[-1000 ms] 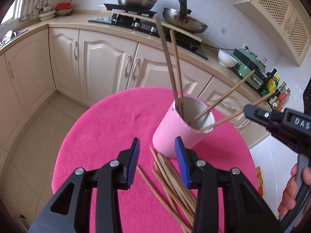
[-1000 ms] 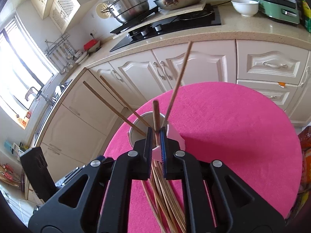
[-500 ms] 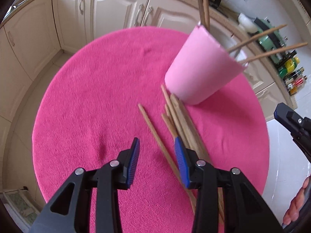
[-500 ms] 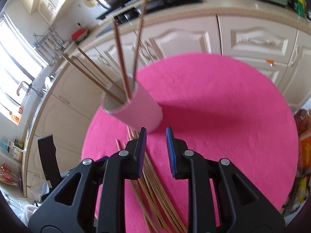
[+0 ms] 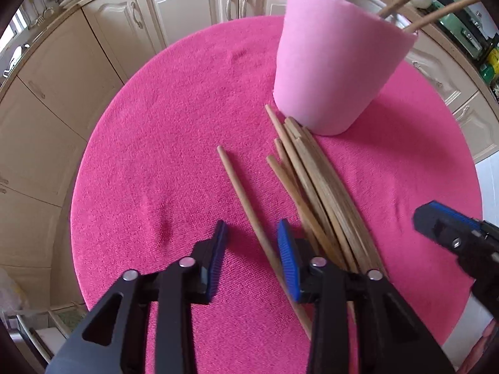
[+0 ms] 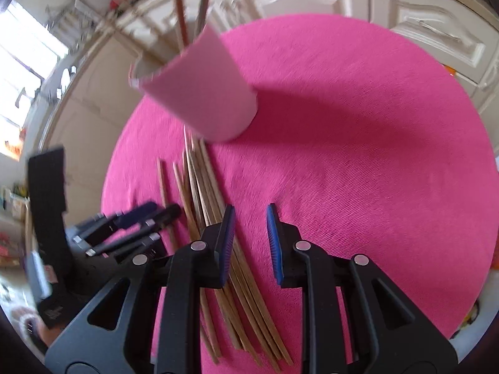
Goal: Organize utensils
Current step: 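Lower the right gripper to the pile and grasp a chopstick, then lift the chopstick with the right gripper and lower it into the pink cup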
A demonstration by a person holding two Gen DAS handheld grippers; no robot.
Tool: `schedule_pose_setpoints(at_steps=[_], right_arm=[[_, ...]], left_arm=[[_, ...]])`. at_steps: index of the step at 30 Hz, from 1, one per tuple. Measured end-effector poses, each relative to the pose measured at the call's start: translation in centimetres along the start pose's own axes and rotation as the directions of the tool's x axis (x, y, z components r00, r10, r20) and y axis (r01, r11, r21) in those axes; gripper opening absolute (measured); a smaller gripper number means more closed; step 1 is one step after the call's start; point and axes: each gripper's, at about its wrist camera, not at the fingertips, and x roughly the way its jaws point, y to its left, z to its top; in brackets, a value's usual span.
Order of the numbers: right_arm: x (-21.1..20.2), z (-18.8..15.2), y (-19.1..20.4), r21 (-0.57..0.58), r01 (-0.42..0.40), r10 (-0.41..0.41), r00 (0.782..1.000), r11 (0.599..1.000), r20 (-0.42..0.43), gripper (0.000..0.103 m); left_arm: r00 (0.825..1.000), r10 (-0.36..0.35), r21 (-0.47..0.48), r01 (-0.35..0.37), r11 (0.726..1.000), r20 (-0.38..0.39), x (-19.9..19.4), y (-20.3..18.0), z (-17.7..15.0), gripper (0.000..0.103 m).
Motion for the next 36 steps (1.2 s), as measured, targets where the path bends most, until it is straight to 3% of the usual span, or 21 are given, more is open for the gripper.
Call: schedule_pose_setpoints(at_steps=[4,12,21,25,30,36], right_arm=[[1.7,-0.3,1.2,-0.075,0.02,-0.024,0.998,0.997,-0.055,0.022],[3.7,0.1,2.8,-0.182,0.07,-0.096,0.986,0.981,-0.138,0.021],[4.8,1.4,4.9,-0.27,0.122,-0.178,0.964,0.955,-0.196,0.021],[6.0,1.6,7.2,-0.374,0.185,-0.272,0.942,0.909,-0.194,0.021],[5.8,1.6,7.2,-0.367,0.174,-0.256,0.948,0.914,-0.188,0.01],[4.7,0.7,5.7,-0.318,0.142,-0.205,0.963,0.937,-0.174,0.008]], left_arm=[[0.999,-0.034,-0.018,0.034,0.999,-0.011,0.0,1.4,-0.2,0.013],[0.994,-0.103,-0.038,0.102,0.994,-0.021,-0.2,4.4,0.0,0.008],[0.991,-0.121,-0.029,0.12,0.992,-0.048,-0.1,6.1,1.2,0.007],[0.994,-0.097,-0.003,0.097,0.995,-0.055,-0.6,5.0,1.9,0.008],[0.991,-0.122,-0.019,0.121,0.992,-0.056,-1.0,5.0,2.5,0.007],[0.991,-0.134,-0.059,0.133,0.989,-0.019,-2.2,6.2,2.8,0.006]])
